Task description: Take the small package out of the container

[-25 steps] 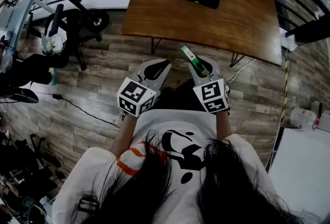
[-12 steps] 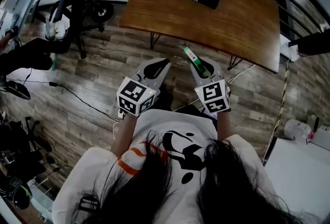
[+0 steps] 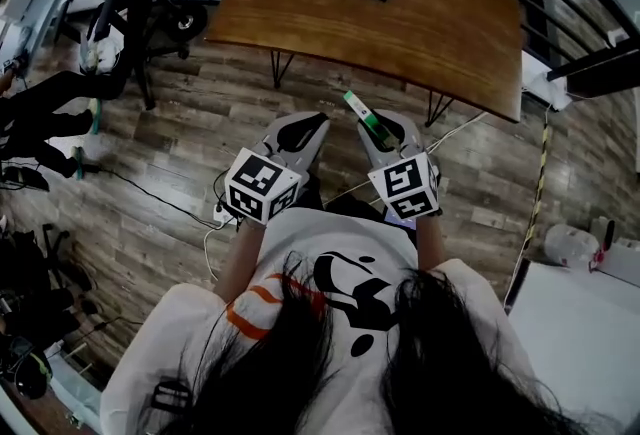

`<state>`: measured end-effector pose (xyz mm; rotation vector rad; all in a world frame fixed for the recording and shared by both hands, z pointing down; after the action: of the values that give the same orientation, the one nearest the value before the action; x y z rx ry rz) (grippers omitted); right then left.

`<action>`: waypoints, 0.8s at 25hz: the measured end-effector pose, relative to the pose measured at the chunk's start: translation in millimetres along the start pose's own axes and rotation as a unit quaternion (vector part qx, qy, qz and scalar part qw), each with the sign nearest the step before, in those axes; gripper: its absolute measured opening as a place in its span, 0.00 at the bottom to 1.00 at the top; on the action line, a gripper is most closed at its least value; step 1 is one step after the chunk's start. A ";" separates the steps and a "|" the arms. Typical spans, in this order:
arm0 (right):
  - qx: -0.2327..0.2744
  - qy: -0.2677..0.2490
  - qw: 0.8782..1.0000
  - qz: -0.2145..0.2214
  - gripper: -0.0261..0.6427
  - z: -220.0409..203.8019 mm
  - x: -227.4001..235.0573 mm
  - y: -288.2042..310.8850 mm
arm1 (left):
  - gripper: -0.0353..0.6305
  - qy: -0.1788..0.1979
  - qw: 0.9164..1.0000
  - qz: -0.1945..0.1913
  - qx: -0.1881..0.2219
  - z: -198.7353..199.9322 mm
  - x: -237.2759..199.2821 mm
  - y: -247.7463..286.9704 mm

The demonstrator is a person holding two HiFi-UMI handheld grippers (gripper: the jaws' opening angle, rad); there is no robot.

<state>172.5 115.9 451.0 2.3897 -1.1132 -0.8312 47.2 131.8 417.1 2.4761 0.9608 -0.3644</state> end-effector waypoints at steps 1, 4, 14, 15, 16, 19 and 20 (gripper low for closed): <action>0.000 0.000 1.000 0.000 0.22 -2.6 -0.8 -5.2 | 0.05 0.000 1.000 -0.001 0.000 -1.9 5.4 1.3; -0.002 -0.004 1.000 0.002 0.22 -12.1 -5.4 -20.9 | 0.05 0.000 1.000 -0.002 0.000 -10.3 23.2 1.9; 0.009 -0.019 1.000 0.011 0.21 -28.0 -29.3 -54.8 | 0.05 0.007 1.000 0.010 0.011 -29.4 60.7 -11.3; 0.011 -0.021 1.000 0.012 0.21 -28.0 -30.7 -56.5 | 0.05 0.009 1.000 0.012 0.012 -29.8 63.1 -12.6; 0.012 -0.022 1.000 0.013 0.21 -27.8 -32.1 -57.3 | 0.05 0.009 1.000 0.013 0.013 -30.5 64.7 -14.0; 0.017 -0.026 0.999 0.019 0.21 -26.4 -37.1 -57.4 | 0.05 0.011 1.000 0.018 0.012 -33.9 66.6 -18.2; 0.018 -0.026 0.999 0.021 0.21 -26.4 -38.7 -57.4 | 0.05 0.011 1.000 0.019 0.011 -35.1 67.0 -19.3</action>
<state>202.1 183.8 452.8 2.3780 -1.2039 -0.8720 85.0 200.0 414.5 2.5196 0.9205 -0.3378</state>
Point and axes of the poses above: the fingertips, and each gripper's own axes: y forward along the fingers, x to its right, z out of its top, the point moved 5 cm from there along -y, backward along the fingers, and after that the axes turned 12 degrees about -y, right-handed, at the moved point
